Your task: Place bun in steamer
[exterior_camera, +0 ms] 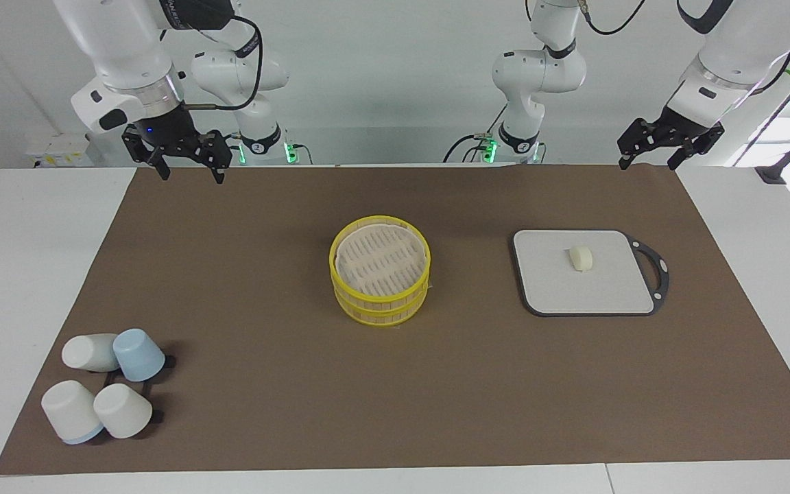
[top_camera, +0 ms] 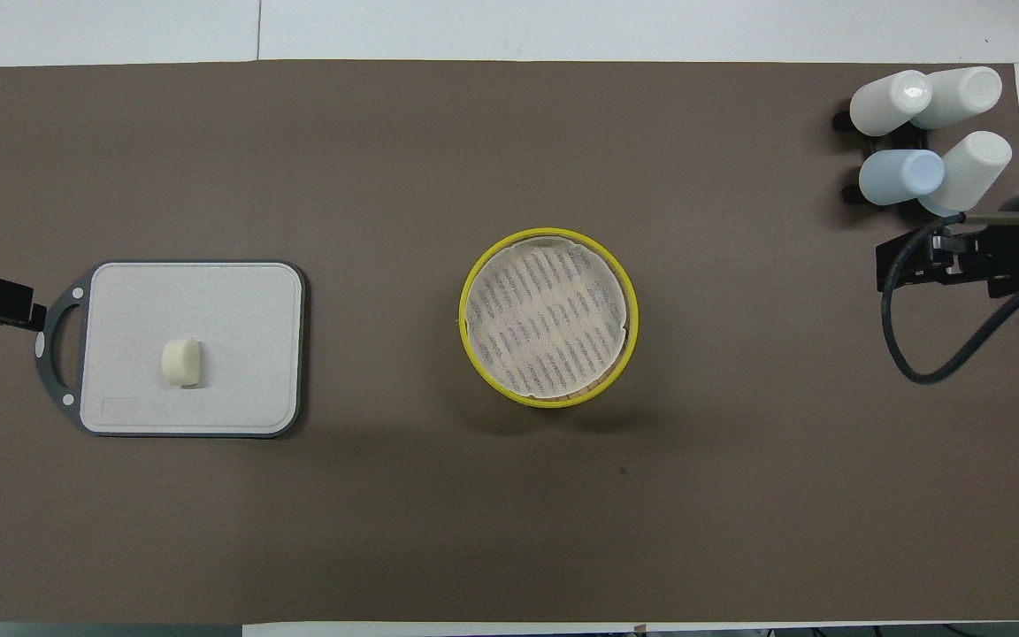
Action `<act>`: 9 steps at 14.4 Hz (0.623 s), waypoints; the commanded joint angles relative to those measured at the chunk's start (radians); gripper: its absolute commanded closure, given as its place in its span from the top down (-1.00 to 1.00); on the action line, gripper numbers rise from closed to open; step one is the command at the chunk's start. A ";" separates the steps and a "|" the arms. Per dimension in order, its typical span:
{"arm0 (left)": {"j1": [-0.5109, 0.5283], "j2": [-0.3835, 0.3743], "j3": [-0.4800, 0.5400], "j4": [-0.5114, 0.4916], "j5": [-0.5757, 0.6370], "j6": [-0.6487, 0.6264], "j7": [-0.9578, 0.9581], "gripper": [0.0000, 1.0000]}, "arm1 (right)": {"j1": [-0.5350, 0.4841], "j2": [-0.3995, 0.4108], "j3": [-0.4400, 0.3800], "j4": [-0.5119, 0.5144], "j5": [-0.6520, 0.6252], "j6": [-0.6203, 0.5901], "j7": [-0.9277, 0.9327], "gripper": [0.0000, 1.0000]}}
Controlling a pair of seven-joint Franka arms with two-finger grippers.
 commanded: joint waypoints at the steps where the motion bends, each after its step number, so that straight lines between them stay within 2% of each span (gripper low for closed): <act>1: -0.009 -0.001 0.006 0.011 0.010 -0.001 -0.003 1.00 | -0.022 -0.008 0.018 -0.006 -0.003 0.010 -0.029 1.00; 7: -0.006 -0.001 0.006 0.011 0.012 0.002 -0.003 1.00 | -0.019 -0.022 0.017 -0.006 0.005 -0.039 -0.032 1.00; 8: -0.006 -0.001 0.006 0.011 0.012 0.002 -0.001 1.00 | -0.001 -0.023 0.018 -0.008 0.016 -0.009 -0.027 1.00; 9: -0.006 -0.001 0.006 0.011 0.010 0.002 -0.003 1.00 | 0.063 -0.016 0.023 -0.008 0.035 0.043 -0.015 1.00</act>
